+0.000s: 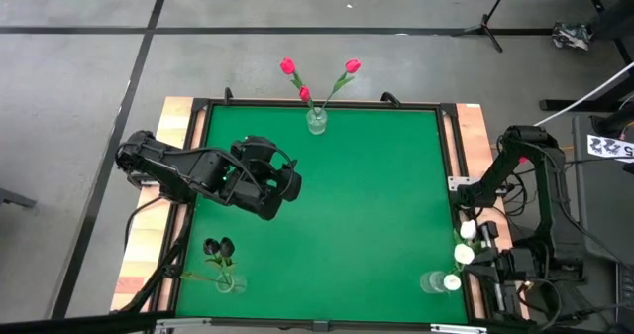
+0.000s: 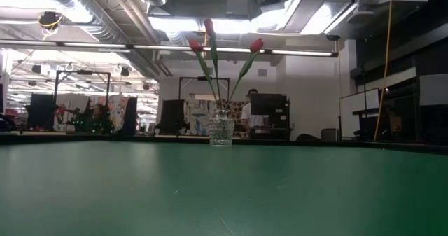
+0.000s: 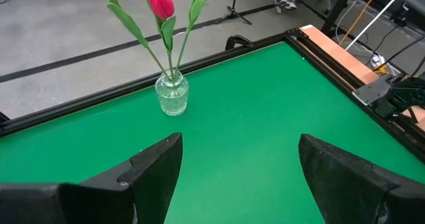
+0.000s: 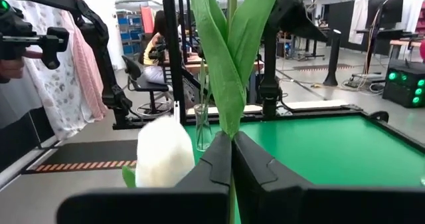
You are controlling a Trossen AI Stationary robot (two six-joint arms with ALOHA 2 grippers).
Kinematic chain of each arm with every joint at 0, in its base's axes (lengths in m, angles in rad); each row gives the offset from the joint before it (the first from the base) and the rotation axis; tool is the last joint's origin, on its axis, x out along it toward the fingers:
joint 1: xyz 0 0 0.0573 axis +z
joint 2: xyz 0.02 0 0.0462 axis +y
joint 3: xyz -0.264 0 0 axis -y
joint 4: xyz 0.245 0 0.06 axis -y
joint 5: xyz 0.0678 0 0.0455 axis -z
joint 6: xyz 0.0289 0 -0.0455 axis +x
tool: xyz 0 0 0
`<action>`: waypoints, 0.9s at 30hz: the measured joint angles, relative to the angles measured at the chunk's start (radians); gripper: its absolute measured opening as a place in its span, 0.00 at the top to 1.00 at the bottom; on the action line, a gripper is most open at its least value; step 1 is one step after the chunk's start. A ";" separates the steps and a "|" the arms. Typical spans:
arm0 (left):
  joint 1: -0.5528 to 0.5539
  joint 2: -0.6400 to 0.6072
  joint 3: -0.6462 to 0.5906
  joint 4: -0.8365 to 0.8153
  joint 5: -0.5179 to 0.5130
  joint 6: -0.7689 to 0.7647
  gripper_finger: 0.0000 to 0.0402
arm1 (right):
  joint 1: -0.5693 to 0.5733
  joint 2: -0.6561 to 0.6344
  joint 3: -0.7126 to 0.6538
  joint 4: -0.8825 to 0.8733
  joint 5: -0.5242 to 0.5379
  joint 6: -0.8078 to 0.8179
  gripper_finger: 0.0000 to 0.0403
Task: Sort flowers into vase by color
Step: Put the white flower into the bottom right transparent vase
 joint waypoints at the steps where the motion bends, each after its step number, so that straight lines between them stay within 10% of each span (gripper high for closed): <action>1: 0.000 0.000 0.000 0.000 0.000 0.000 0.27 | 0.000 0.000 0.020 -0.017 0.000 -0.006 1.00; 8: 0.000 0.000 0.000 0.000 -0.024 0.010 0.27 | 0.084 0.000 0.288 -0.321 0.000 -0.176 1.00; 16: 0.000 0.000 0.000 0.000 -0.047 0.006 0.27 | 0.536 -0.022 0.656 -0.657 0.000 -0.256 1.00; 27: 0.002 0.000 0.000 0.000 -0.048 -0.079 0.27 | 0.744 -0.199 0.299 -0.658 -0.003 -0.150 1.00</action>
